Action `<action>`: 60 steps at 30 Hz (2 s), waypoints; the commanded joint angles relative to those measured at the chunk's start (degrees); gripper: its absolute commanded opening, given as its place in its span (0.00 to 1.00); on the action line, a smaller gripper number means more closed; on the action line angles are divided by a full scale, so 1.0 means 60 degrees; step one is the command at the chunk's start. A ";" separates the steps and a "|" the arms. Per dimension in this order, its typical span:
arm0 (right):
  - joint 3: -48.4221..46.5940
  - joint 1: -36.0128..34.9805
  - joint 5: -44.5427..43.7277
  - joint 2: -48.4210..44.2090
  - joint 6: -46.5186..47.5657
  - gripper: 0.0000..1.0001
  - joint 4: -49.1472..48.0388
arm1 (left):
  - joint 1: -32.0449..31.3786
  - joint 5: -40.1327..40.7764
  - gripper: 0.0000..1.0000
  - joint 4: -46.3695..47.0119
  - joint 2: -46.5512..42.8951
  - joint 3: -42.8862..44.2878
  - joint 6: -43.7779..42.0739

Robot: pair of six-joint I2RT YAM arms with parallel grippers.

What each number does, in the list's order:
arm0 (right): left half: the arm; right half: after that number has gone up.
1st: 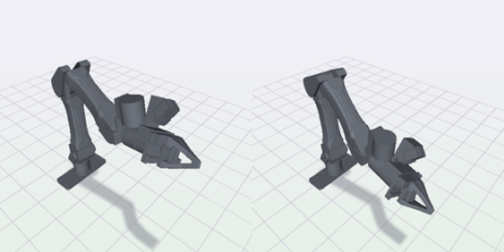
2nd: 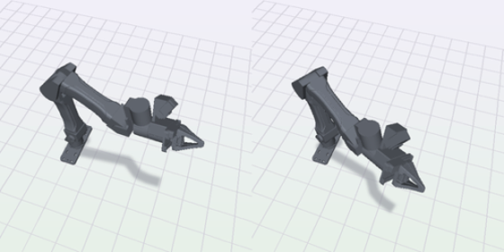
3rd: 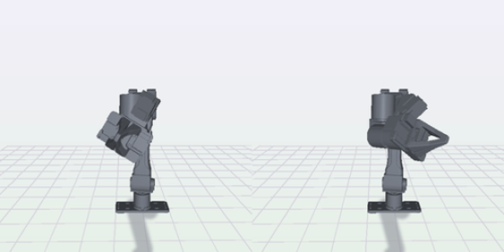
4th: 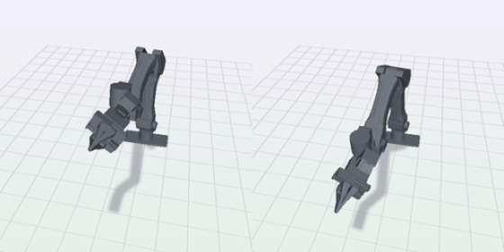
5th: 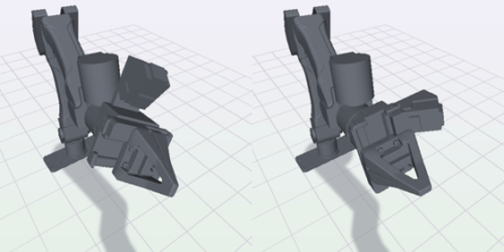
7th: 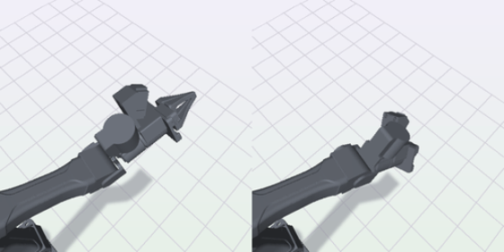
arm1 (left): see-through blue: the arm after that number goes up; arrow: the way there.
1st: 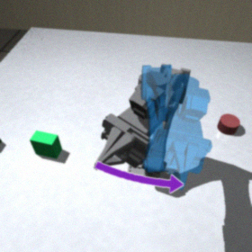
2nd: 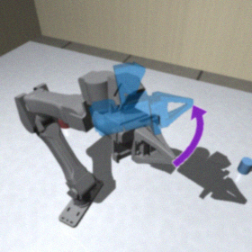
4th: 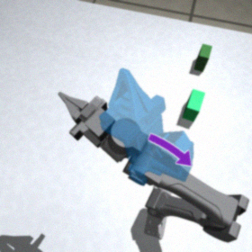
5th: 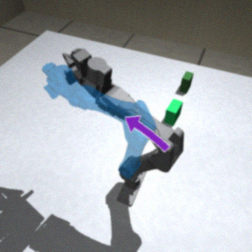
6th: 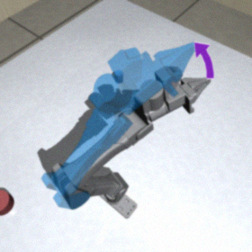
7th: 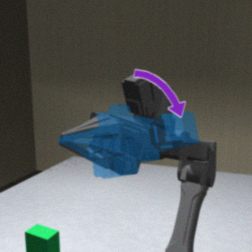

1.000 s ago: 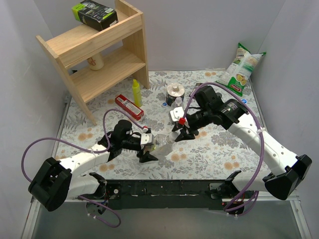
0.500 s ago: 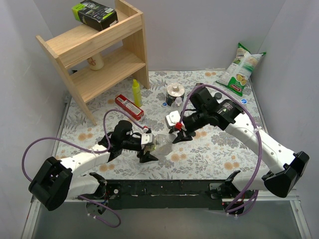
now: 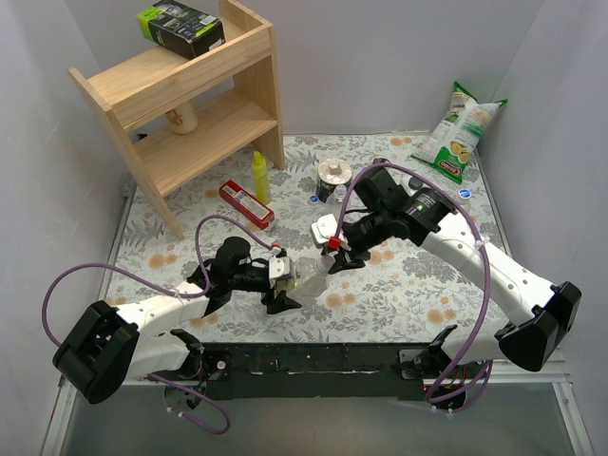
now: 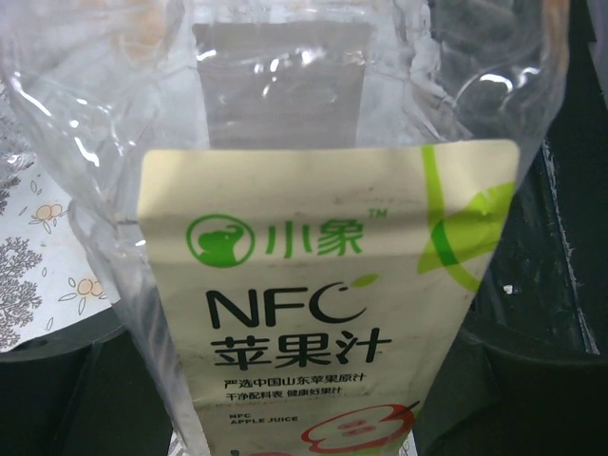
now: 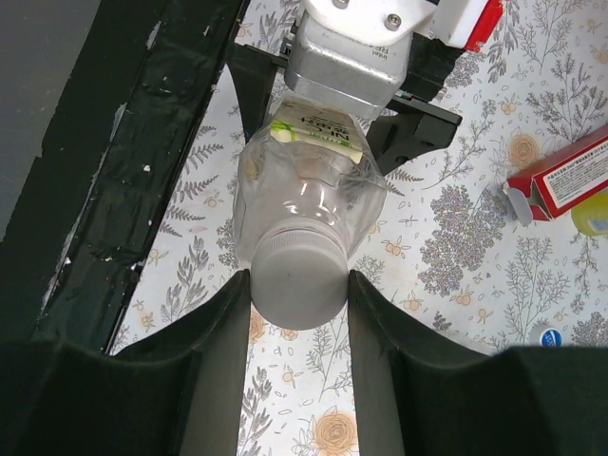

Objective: Screw on the bottle caps

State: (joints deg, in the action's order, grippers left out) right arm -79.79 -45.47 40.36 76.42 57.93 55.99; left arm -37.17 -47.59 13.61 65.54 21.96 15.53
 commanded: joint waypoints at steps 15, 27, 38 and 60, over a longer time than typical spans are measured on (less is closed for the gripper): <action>-0.0281 -0.0038 -0.0076 0.0330 0.0233 0.28 0.1421 | 0.0042 0.0344 0.00 0.1540 -0.0640 -0.0129 0.0354; 0.0423 -0.0038 -0.0077 0.0197 -0.1100 0.26 0.0058 | 0.0042 0.0286 0.00 0.2127 -0.0420 0.0266 0.0899; 0.0056 -0.0024 -0.0468 0.1369 -0.3184 0.24 -0.0143 | -0.0075 0.2012 0.00 0.2346 -0.0303 0.0955 0.0442; -0.1160 0.0592 -0.0105 0.2732 -0.7546 0.20 -0.1289 | -0.0470 0.3348 0.00 0.2039 -0.0596 0.0296 0.0678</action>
State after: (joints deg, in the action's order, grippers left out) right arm -87.11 -39.07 34.92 89.76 15.09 47.90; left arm -38.61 -26.72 14.98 65.12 21.93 22.22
